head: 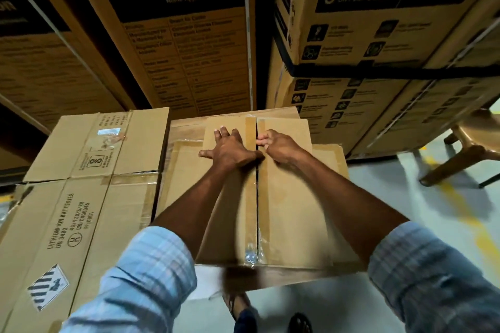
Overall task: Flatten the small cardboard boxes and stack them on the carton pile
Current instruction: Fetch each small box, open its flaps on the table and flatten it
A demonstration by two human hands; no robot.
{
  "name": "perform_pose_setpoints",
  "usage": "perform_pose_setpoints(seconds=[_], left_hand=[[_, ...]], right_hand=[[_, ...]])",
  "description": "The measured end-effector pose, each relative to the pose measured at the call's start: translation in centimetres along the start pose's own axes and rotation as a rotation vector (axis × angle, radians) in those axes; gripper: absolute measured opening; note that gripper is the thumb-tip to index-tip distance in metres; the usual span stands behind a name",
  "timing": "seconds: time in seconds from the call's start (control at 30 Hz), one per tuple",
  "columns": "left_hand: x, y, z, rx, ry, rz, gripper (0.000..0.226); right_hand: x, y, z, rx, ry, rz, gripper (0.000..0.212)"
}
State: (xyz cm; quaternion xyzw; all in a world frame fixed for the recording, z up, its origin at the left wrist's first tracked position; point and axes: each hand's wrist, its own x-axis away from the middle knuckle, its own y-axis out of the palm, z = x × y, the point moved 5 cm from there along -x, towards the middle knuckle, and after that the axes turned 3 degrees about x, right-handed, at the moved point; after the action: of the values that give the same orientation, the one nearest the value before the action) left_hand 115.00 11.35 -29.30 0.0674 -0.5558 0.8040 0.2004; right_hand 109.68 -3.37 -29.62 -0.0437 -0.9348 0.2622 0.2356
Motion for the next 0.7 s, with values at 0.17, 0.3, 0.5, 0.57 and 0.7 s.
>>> perform_pose_setpoints(seconds=[0.17,0.3,0.5,0.57,0.7], left_hand=[[0.4,-0.4,0.4,-0.050,0.027,0.117,0.104],[0.4,-0.6,0.1,-0.047,0.025,0.152,0.107],[0.4,-1.2,-0.6,0.024,0.023,0.162,0.105],[0.3,-1.0,-0.6,0.018,0.017,0.167,0.102],[0.3,-0.5,-0.3,0.010,0.004,0.170,0.102]], right_hand=[[2.6,1.8,1.5,0.329,-0.213,0.010,0.050],[3.4,1.3,1.5,0.395,-0.237,0.011,0.043],[4.7,2.2,1.5,0.480,-0.357,0.157,0.030],[4.8,2.7,1.9,0.497,-0.354,0.145,0.029],[4.8,2.5,1.7,0.442,-0.434,0.084,0.022]])
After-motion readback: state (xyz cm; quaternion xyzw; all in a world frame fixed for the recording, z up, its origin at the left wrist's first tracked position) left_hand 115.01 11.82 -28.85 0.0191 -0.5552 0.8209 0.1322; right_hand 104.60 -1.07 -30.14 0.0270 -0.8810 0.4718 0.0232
